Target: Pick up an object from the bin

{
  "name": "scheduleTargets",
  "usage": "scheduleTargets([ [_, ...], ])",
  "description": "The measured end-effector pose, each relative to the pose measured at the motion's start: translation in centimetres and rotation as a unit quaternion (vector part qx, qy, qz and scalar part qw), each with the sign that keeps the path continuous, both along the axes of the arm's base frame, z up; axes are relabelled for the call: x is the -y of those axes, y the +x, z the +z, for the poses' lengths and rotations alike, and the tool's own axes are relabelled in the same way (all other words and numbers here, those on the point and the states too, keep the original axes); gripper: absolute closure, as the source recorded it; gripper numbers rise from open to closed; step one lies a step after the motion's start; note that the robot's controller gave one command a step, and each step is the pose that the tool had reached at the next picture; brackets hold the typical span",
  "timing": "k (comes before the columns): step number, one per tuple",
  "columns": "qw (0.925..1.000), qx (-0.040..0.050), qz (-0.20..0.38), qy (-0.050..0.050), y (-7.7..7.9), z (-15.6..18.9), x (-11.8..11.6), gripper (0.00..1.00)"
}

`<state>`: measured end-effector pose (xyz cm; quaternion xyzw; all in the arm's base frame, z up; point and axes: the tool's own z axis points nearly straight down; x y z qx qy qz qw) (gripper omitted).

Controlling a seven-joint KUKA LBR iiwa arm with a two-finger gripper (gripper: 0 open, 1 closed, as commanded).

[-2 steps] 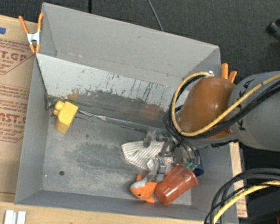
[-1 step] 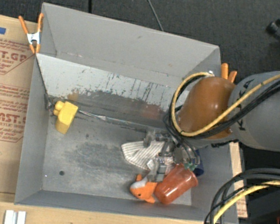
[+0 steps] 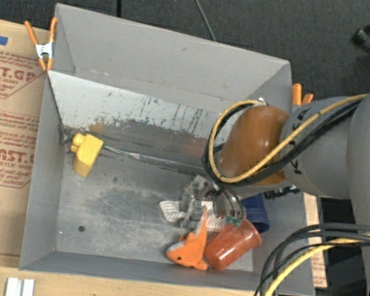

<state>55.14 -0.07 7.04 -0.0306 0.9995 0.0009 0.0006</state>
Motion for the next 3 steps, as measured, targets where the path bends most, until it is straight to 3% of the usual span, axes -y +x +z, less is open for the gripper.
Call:
scheduleTargets([
  [3, 1.0000, -0.0004, -0.002, 0.000, -0.7, 0.8, 1.0, 1.00],
])
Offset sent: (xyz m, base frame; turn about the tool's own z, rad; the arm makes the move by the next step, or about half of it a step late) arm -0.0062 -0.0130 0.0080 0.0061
